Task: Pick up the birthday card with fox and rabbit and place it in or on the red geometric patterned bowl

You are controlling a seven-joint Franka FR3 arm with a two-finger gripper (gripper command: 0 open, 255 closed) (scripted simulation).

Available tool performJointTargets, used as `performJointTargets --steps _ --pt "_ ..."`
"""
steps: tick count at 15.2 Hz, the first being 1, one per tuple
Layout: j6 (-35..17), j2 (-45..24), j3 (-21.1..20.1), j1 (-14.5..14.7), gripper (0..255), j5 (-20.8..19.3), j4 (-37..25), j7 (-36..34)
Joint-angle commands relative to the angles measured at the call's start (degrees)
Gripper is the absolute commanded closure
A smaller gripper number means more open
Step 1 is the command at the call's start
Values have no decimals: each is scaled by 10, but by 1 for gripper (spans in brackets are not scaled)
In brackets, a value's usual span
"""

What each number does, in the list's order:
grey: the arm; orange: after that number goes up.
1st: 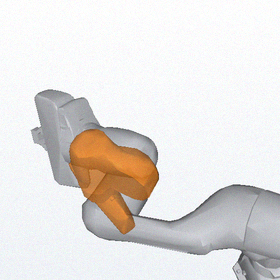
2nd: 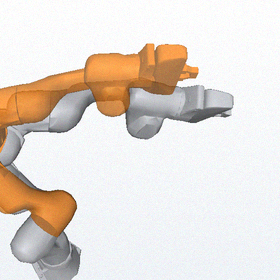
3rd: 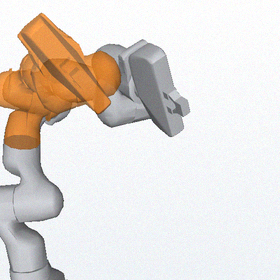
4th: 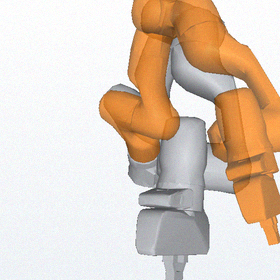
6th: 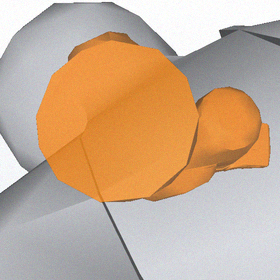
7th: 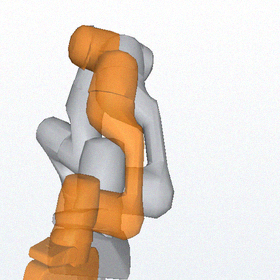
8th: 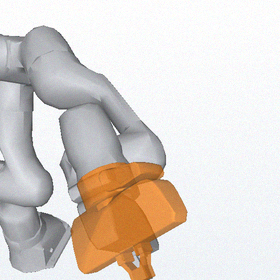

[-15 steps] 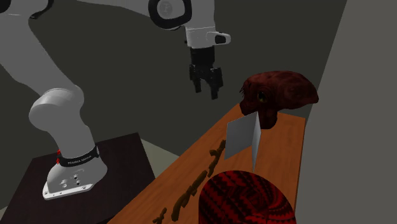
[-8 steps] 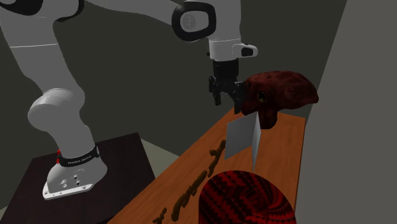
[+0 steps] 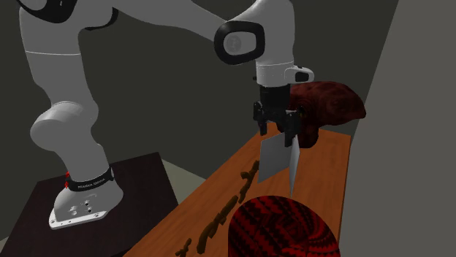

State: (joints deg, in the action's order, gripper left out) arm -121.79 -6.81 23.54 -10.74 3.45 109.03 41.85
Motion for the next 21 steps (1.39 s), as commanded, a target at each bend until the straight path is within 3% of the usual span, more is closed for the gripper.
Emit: performJointTargets --steps 1,10,11,21 --pt "-13 -7 0 -1 0 4 7 3" --pt "-24 -12 0 -2 0 7 12 5" --pt "-24 -12 0 -2 255 7 12 5" --pt "-17 -10 0 -2 255 5 8 4"
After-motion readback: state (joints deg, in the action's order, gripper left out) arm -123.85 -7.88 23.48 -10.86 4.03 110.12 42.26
